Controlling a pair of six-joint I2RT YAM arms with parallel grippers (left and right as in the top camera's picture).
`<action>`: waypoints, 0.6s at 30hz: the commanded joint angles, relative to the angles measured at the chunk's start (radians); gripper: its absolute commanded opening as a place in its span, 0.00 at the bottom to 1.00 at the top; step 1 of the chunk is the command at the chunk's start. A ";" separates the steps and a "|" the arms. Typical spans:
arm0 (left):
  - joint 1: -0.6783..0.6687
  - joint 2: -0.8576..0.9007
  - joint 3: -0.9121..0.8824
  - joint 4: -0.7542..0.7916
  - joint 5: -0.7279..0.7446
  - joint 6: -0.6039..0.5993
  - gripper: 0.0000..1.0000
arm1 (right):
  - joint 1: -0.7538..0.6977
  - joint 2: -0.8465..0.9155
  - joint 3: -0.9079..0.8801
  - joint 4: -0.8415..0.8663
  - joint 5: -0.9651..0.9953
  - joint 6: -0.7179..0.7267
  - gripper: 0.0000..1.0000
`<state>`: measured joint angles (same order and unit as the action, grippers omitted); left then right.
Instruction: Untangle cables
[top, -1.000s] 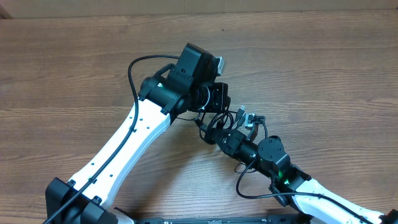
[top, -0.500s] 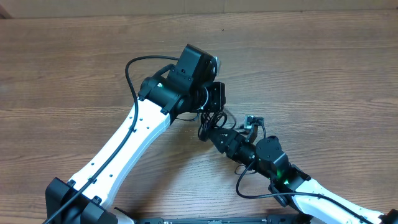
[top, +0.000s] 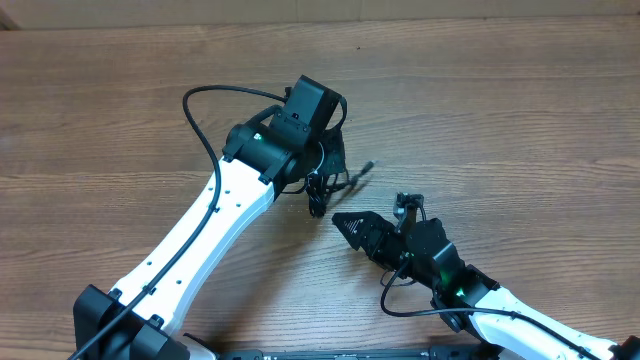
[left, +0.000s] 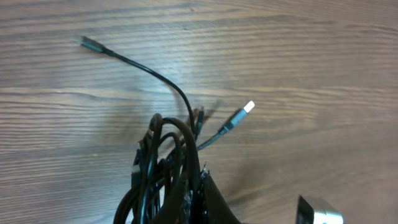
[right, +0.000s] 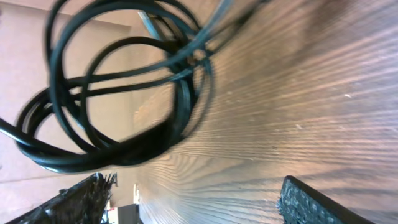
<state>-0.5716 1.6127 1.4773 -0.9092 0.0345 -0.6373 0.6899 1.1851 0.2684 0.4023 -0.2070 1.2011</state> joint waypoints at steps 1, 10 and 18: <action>-0.011 0.034 -0.023 0.002 -0.067 -0.018 0.04 | 0.009 0.002 0.021 -0.033 0.011 0.006 0.88; -0.011 0.216 -0.050 0.055 0.026 -0.008 0.04 | 0.009 0.002 0.021 -0.176 0.011 0.006 0.91; -0.011 0.349 -0.050 0.209 0.247 0.169 0.11 | 0.009 0.002 0.021 -0.241 -0.005 0.006 0.91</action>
<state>-0.5766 1.9297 1.4315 -0.7261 0.1707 -0.5602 0.6910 1.1847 0.2695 0.1635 -0.2062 1.2045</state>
